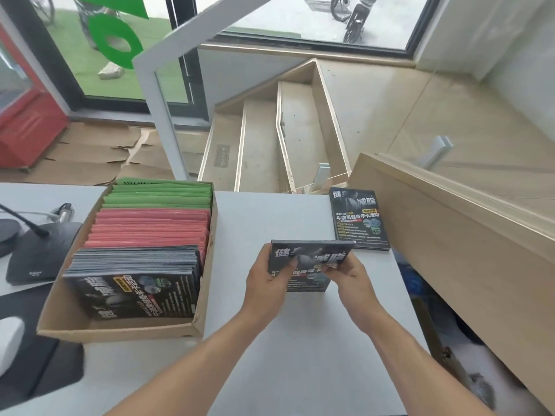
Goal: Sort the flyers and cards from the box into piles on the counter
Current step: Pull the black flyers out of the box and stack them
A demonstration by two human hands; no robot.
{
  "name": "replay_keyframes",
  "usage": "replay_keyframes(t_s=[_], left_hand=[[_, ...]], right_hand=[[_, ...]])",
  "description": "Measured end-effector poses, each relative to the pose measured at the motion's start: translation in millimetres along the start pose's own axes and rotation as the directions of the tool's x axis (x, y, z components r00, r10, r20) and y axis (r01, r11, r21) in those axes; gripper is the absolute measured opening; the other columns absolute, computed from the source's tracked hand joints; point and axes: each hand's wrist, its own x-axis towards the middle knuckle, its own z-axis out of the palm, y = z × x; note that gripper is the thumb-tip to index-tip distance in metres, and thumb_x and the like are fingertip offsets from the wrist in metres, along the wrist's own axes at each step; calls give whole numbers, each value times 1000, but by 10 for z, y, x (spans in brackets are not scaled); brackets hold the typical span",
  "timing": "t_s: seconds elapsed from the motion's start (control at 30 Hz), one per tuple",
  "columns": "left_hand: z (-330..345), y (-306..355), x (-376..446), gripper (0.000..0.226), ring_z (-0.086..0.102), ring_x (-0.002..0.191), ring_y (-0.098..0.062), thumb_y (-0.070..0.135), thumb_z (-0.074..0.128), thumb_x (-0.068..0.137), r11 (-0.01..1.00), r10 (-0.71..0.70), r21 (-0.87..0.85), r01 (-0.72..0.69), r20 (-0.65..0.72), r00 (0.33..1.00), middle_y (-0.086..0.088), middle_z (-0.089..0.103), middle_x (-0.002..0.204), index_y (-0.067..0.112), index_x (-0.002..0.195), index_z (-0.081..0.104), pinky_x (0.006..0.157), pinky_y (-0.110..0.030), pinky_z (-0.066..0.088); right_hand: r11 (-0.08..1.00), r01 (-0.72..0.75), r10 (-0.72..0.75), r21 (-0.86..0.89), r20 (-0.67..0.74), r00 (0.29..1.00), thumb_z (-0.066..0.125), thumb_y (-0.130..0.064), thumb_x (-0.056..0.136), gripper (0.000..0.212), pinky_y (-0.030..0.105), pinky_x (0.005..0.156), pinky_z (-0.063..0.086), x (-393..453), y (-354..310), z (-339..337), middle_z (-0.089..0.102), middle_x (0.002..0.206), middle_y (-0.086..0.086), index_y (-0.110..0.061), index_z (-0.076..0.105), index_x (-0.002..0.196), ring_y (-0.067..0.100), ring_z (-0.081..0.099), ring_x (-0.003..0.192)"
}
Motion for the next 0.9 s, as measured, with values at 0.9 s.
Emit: replay_keyframes(t_s=[0.9], left_hand=[[1302,14,1554,51,71,87,-12,7,64,89,931,-246,284,228,29,969,5,67,119,24,135,54,79,-40,61]], right_hand=[[956,-87,-42,-278,-429,902,55,-9,94,51,34,77,57,1331,-325,-916,68,111,-11,-38,51,135,14,70,91]])
